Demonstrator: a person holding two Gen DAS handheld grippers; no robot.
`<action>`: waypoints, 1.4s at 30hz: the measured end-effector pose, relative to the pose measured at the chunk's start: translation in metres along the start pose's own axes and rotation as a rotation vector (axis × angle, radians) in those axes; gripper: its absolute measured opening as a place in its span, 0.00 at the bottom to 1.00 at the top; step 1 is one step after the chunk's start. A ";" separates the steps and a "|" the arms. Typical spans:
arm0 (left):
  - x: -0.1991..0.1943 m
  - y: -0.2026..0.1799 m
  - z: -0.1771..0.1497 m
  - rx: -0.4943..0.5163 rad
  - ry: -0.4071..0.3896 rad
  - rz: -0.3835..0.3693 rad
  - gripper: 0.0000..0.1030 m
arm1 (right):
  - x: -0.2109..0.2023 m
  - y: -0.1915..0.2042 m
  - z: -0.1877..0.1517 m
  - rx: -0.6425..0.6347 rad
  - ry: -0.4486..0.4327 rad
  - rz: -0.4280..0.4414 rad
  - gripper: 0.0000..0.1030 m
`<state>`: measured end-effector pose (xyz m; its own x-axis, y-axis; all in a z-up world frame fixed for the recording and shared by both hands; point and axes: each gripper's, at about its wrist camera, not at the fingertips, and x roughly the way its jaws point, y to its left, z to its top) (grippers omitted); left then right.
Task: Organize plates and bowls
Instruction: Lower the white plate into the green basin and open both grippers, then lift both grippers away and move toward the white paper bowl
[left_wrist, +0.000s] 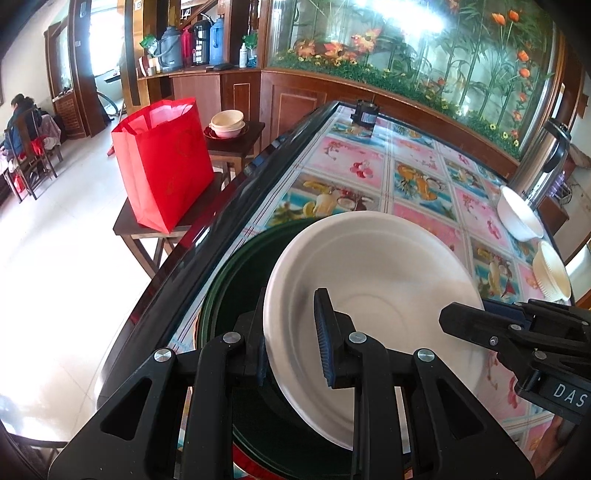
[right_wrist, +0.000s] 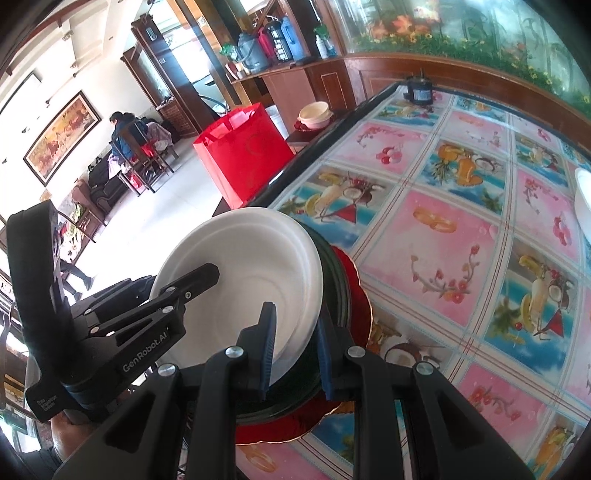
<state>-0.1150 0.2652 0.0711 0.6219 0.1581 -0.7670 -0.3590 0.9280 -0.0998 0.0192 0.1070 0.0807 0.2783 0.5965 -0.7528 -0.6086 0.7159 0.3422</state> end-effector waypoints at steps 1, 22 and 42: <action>0.002 0.001 -0.001 -0.003 0.004 0.004 0.21 | 0.001 0.001 -0.001 -0.002 0.004 -0.002 0.20; 0.007 -0.013 -0.013 0.064 -0.047 0.086 0.26 | 0.002 0.009 -0.011 -0.043 0.017 -0.032 0.26; -0.016 -0.034 -0.001 0.067 -0.146 0.048 0.60 | -0.024 -0.017 -0.018 0.027 -0.045 -0.018 0.43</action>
<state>-0.1136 0.2312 0.0862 0.7016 0.2452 -0.6690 -0.3463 0.9379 -0.0195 0.0094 0.0738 0.0825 0.3230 0.5986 -0.7331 -0.5832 0.7359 0.3439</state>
